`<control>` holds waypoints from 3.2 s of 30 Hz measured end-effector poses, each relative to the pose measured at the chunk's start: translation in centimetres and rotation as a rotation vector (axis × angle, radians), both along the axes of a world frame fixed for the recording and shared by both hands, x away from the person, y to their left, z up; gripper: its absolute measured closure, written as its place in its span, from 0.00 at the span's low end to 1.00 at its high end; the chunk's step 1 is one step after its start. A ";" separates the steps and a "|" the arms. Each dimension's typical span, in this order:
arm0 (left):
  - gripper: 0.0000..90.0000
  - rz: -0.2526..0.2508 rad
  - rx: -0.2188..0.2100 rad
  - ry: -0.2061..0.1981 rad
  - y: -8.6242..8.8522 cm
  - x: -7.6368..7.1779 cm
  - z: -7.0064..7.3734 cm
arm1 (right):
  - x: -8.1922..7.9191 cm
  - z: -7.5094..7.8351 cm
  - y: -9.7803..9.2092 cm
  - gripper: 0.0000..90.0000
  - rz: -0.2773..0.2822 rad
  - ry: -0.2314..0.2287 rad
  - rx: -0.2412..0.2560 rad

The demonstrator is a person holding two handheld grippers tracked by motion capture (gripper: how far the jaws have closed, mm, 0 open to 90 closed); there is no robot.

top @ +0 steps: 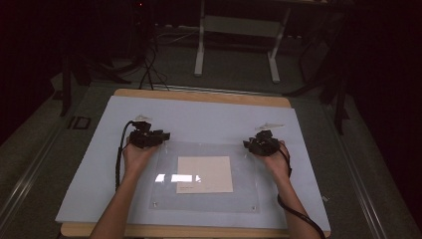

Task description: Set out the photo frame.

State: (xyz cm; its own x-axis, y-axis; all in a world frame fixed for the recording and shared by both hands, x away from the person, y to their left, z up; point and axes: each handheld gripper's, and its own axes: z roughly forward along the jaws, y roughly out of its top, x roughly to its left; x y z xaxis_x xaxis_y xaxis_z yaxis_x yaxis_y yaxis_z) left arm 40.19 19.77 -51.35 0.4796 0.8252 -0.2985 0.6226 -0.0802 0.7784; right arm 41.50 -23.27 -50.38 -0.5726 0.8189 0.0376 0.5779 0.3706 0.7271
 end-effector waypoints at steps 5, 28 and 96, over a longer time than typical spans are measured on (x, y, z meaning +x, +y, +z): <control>0.57 0.000 -0.017 -0.027 0.6 -0.9 -0.1 | -0.6 0.0 -0.4 0.66 0.030 -0.049 0.004; 0.74 0.040 0.020 -0.174 0.3 -2.5 -1.9 | -1.1 -0.9 -1.4 0.94 -0.009 -0.132 0.093; 0.90 0.014 -0.088 -0.020 -0.4 1.1 -2.1 | 1.6 -0.5 -2.3 0.93 -0.023 0.063 0.215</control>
